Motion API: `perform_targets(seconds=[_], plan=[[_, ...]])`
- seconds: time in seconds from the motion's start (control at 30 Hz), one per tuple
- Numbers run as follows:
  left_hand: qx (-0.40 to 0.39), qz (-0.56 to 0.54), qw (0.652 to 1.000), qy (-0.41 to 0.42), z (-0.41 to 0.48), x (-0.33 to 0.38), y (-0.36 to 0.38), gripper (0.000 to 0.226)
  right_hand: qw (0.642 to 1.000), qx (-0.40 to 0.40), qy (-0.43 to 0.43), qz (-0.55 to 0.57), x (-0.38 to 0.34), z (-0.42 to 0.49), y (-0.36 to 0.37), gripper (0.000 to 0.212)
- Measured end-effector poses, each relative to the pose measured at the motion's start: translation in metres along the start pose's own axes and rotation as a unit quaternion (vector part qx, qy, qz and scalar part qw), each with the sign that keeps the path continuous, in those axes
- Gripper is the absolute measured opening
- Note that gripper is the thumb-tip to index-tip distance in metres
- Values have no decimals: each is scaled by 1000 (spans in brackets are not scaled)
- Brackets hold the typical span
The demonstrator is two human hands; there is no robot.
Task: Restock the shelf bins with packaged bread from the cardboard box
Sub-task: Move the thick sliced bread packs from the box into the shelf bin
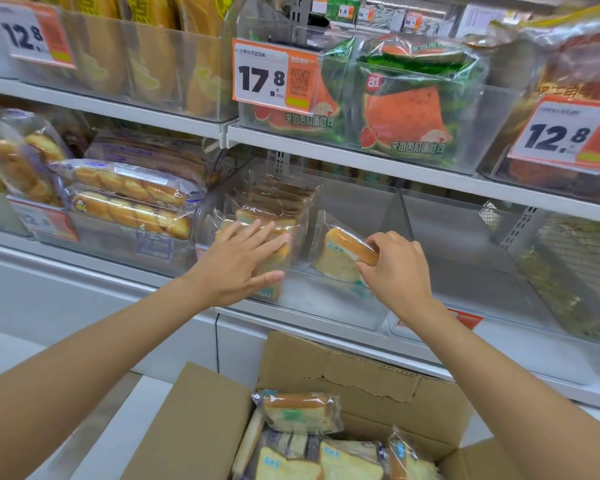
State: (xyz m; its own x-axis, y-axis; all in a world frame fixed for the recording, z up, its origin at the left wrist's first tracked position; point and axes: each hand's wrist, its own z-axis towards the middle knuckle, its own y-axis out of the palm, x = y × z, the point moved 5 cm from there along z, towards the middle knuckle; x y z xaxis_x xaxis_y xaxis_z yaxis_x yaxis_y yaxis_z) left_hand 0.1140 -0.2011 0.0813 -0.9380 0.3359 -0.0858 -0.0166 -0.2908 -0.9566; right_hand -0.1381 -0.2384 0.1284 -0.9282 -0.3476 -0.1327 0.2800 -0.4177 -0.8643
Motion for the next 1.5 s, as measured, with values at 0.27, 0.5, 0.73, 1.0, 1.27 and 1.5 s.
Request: perform_targets(seconds=[0.27,0.5,0.73,1.0,1.27,1.5], plan=[[-60,-18,997,-40,4,1,-12,91,999,-4,-21,-31,-2,-2,7,21],[-117,-77,984,-113,36,-18,-10,69,998,-23,8,-53,-1,19,9,19],[-61,-79,979,-177,95,-36,-34,63,991,-52,35,-116,8,81,26,25],[-115,-69,984,-114,118,-53,20,88,976,-168,-25,-137,17,152,85,52],[-87,-71,985,-128,115,-50,16,87,987,-152,-4,-46,26,168,112,34],[-82,-68,987,-123,113,-47,13,87,993,-114,-22,-2,26,171,122,45]])
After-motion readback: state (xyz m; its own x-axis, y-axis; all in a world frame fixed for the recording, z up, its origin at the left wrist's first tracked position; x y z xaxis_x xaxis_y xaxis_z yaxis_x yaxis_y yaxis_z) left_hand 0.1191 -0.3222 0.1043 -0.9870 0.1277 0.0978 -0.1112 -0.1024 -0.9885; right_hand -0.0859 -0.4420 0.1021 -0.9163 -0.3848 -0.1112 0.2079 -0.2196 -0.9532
